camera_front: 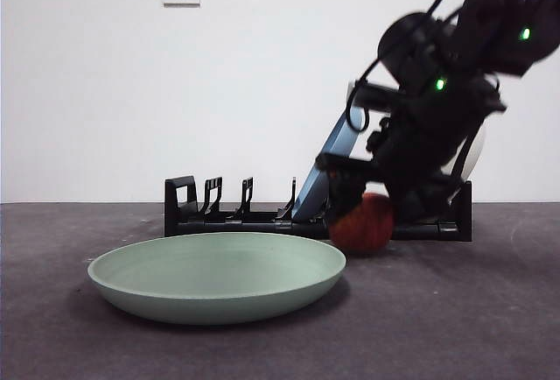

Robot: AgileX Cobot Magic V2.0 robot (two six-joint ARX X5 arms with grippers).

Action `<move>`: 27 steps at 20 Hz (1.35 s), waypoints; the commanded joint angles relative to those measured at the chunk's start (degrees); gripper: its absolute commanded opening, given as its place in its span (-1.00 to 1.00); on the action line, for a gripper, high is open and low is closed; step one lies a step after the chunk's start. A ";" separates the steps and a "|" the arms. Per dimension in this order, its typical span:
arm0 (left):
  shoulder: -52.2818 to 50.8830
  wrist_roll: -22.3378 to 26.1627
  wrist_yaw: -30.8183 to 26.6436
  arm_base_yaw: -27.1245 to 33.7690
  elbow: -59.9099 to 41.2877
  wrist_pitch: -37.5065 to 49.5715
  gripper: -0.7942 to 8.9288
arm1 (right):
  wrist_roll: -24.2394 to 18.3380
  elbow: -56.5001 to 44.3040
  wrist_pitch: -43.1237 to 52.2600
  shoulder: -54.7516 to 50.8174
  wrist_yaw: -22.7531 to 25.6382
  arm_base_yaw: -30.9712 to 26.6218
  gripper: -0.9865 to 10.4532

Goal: Take the green plate from the plate rack,put the plate on the table,take the apple from the table,put the apple in the plate

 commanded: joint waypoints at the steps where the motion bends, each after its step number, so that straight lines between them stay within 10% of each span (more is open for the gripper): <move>1: -0.09 -0.42 -0.24 -0.09 -0.28 0.13 -0.32 | -1.11 0.11 -1.90 -6.40 0.11 1.53 -0.86; 12: -0.09 -0.42 0.24 -0.09 -0.28 0.07 -0.32 | -1.07 0.09 -9.16 -10.60 1.79 19.96 -0.86; 27: -0.09 -0.42 0.20 -0.09 -0.28 -0.09 -0.32 | -3.17 0.09 -5.31 1.09 1.81 22.08 -0.76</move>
